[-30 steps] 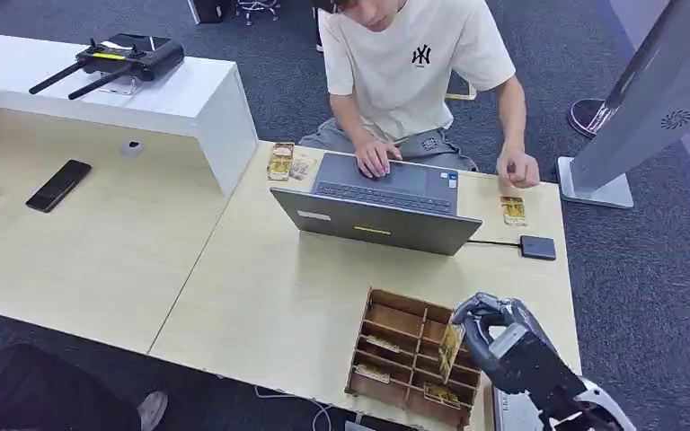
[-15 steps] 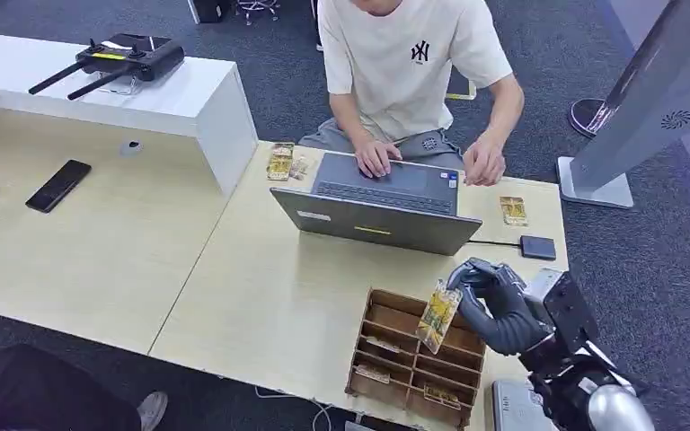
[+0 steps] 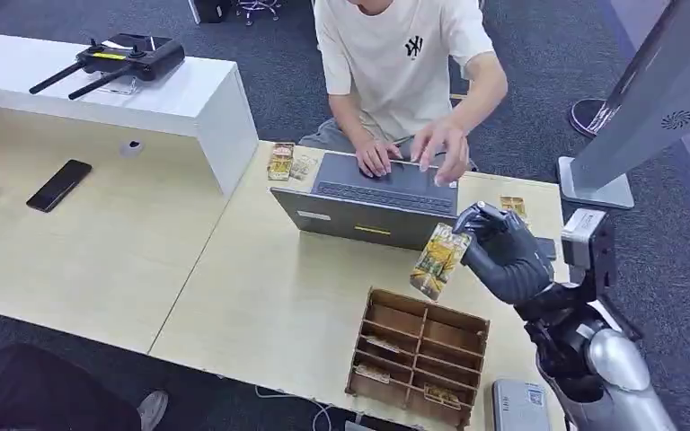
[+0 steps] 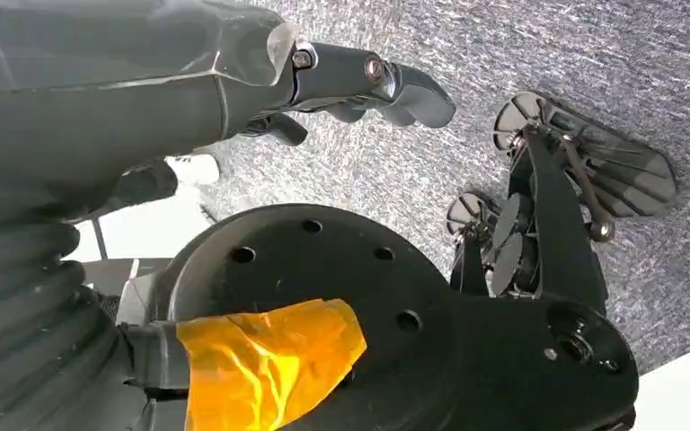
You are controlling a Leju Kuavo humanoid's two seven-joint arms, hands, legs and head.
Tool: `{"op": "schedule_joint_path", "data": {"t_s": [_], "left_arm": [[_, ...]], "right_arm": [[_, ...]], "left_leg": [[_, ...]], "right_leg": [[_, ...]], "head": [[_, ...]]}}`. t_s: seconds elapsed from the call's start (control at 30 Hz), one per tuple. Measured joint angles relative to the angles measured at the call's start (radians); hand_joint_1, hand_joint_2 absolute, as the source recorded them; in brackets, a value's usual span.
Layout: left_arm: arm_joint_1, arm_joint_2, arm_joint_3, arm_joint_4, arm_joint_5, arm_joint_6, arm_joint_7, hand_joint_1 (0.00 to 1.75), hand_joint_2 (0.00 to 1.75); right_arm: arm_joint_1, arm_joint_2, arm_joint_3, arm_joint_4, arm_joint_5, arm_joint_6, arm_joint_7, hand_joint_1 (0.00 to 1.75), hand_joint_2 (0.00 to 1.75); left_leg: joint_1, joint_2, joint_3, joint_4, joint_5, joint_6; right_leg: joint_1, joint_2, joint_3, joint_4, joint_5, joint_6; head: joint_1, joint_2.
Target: Pass the card to the sensor for recognition and then transmit it.
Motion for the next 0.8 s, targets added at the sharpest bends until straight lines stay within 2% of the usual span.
{"op": "schedule_joint_path", "data": {"t_s": [0.2,0.6,0.7,0.8], "left_arm": [[-0.002,0.001,-0.016,0.0,-0.003,-0.003,-0.002,0.0,1.75],[-0.005,0.023,-0.065,-0.013,-0.027,0.007,0.012,0.0,1.75],[-0.005,0.028,-0.069,-0.021,-0.031,0.014,0.018,0.0,1.75],[-0.004,0.03,-0.071,-0.022,-0.033,0.016,0.019,0.0,1.75]], "right_arm": [[-0.082,0.037,0.006,0.055,-0.039,0.01,-0.014,1.75,1.75],[-0.357,0.177,0.042,0.362,-0.1,0.029,0.028,1.75,1.75],[-0.4,0.209,0.05,0.437,-0.109,0.029,0.039,1.75,1.75],[-0.408,0.214,0.052,0.45,-0.109,0.028,0.039,1.75,1.75]], "left_leg": [[0.0,0.001,0.0,0.0,0.0,0.0],[0.0,0.0,0.0,0.0,0.002,-0.002],[0.0,0.0,0.0,0.0,0.002,-0.002],[0.0,0.0,0.0,0.0,0.002,-0.002]], "right_leg": [[0.0,0.001,0.0,0.0,0.0,0.0],[0.0,0.001,0.0,0.002,0.002,-0.002],[0.0,0.0,0.0,0.002,0.002,-0.002],[0.0,0.0,0.0,0.002,0.002,-0.002]], "head": [[0.0,0.0],[-0.001,0.0],[0.0,0.0],[0.0,0.0]]}}
